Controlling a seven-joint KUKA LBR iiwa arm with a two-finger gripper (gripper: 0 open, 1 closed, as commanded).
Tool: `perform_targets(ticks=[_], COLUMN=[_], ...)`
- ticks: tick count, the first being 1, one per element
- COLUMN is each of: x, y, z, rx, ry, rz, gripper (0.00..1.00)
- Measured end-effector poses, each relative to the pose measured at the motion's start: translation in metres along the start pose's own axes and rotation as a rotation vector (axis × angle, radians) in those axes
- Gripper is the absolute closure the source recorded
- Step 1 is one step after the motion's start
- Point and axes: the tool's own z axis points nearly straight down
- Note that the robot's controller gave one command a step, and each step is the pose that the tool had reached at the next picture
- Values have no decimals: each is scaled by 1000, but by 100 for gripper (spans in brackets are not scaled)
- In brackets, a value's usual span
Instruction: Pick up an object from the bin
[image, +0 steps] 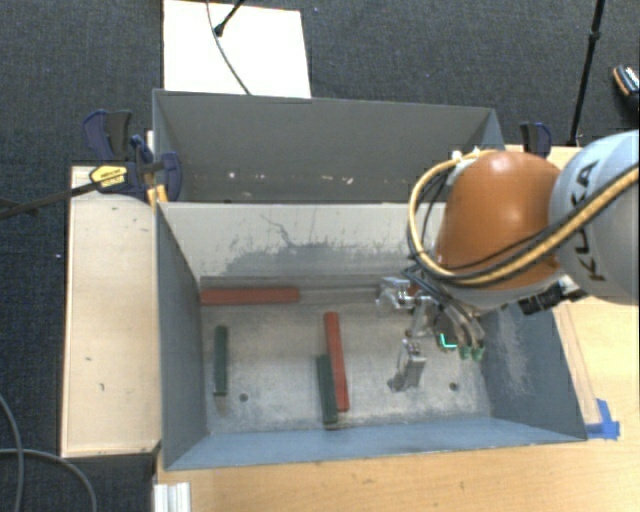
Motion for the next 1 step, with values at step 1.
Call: perform_targets(ticks=[1], x=[-29], y=[51], z=[135], rx=[2], ry=[0], rz=[-439], gripper=[0])
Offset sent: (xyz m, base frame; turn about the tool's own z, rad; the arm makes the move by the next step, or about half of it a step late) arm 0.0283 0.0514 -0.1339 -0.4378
